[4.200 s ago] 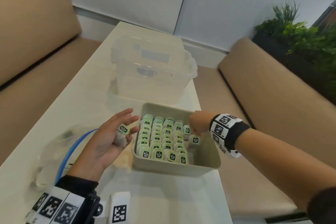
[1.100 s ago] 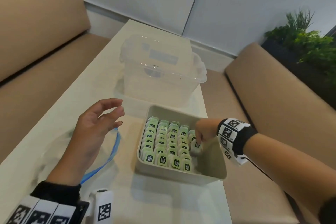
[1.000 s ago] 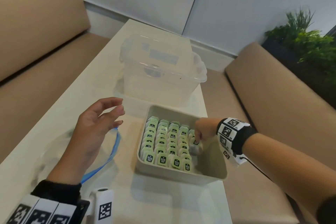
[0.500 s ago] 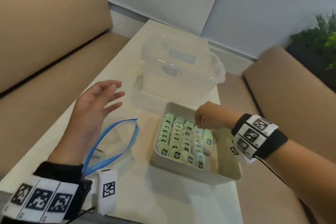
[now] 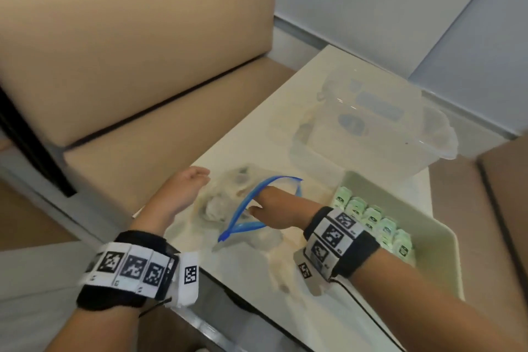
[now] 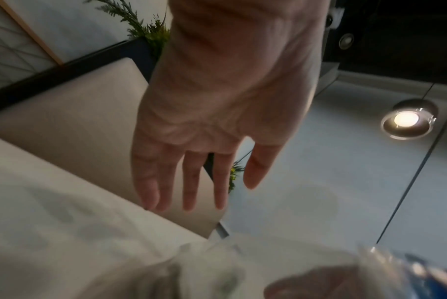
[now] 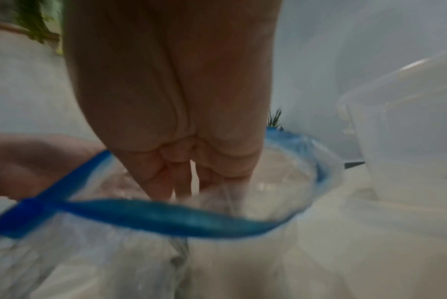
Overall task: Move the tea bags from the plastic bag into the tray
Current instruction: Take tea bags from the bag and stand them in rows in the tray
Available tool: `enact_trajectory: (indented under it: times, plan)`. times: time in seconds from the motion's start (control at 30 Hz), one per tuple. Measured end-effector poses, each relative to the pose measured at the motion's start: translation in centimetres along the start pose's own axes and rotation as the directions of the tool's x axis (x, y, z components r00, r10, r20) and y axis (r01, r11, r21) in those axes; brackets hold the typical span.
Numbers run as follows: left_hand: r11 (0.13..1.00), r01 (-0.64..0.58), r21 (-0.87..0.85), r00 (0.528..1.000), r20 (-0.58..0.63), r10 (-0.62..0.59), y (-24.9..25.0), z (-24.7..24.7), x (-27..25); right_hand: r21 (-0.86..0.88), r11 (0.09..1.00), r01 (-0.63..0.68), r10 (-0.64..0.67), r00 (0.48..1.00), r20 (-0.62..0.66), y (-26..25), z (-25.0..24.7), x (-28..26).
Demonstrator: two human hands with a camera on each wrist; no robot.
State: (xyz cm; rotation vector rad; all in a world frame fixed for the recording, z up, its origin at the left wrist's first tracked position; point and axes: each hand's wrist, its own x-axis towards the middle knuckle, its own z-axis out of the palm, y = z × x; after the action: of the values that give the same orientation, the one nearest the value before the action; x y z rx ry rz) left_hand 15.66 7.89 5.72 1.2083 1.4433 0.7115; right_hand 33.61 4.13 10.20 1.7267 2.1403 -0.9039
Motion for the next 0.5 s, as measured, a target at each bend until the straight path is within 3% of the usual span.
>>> enact_trajectory:
  times: [0.1,0.17,0.33,0.4,0.5]
  plan:
    - [0.979,0.162,0.128,0.976,0.125,-0.178,-2.3,0.0,-0.1,0.019,0.999,-0.037,0.037,0.999,0.017,-1.5,0.3,1.2]
    - [0.978,0.192,0.087,0.966,0.156,-0.204,-3.6,0.0,0.2,-0.047,0.998,-0.043,0.046,0.997,0.058,-2.3,0.7,2.2]
    - [0.988,0.036,0.149,0.999,0.006,-0.037,-5.3,0.1,0.9,0.088,0.993,-0.075,0.079,0.996,-0.051,-2.1,2.8,6.2]
    - [0.994,0.033,0.1,0.999,-0.037,-0.029,-5.7,0.3,0.8,0.265,0.963,-0.053,0.091,0.987,-0.132,-2.0,2.7,6.4]
    - [1.0,0.017,0.015,0.995,-0.094,-0.016,-5.9,0.4,0.7,0.443,0.892,-0.092,0.148,0.984,-0.094,-1.7,2.4,5.7]
